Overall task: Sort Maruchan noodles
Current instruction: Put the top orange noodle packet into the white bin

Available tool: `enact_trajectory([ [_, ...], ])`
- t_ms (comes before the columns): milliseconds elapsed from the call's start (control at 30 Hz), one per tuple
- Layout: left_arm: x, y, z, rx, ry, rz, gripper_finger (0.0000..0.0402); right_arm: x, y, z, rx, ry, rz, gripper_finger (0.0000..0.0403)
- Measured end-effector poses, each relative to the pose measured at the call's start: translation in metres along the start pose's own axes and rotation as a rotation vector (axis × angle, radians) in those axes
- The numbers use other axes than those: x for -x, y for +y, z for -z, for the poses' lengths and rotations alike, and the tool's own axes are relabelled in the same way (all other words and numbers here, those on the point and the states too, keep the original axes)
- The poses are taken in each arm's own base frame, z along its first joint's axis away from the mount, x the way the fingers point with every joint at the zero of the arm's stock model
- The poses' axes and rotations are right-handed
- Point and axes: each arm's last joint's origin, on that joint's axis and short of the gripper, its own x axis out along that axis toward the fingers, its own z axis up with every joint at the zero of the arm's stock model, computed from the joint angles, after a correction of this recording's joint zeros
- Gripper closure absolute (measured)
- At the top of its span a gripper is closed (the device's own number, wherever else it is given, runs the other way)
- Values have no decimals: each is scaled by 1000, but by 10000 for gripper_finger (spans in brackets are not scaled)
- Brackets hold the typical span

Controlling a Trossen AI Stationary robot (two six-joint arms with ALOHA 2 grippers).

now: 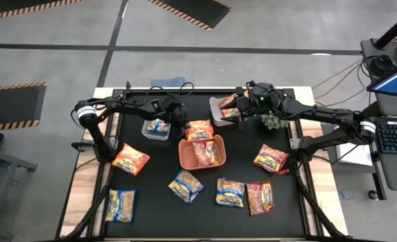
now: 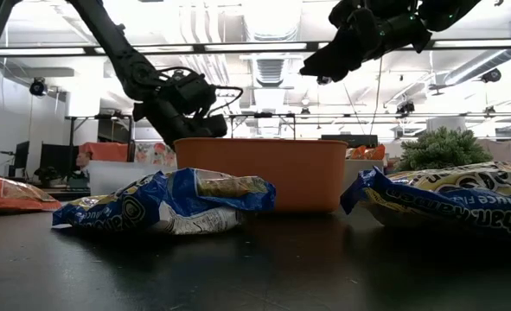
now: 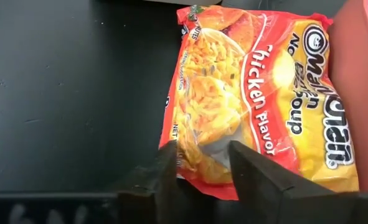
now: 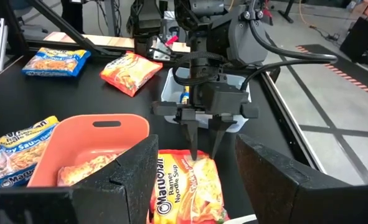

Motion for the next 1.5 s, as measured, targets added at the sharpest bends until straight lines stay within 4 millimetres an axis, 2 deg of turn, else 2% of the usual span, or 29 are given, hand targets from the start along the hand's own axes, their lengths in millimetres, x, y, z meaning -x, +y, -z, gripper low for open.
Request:
enact_trajectory([
  [200, 0, -1, 0, -19, 4, 1, 384, -1, 0, 0, -21, 1, 0, 200],
  [233, 0, -1, 0, -20, 4, 0, 392, -1, 0, 1, -27, 2, 0, 200],
  [433, 0, -1, -4, -17, -44, -7, 400, -9, -3, 7, -99, 26, 4, 200],
  [800, 4, -7, -13, -89, -118, -2, 401, -36, -13, 22, -329, 33, 59, 200],
  [967, 7, -9, -16, -143, -134, -4, 401, -39, -14, 21, -408, 78, 55, 200],
  [1133, 7, -15, -21, -178, -156, 5, 402, -51, -4, 11, -455, 128, 7, 202],
  [1300, 7, -24, -30, -214, -178, 19, 402, -67, 2, 3, -565, 276, 75, 232],
  [1500, 4, -36, -28, -275, -167, 44, 402, -86, 9, 20, -717, 485, 92, 284],
])
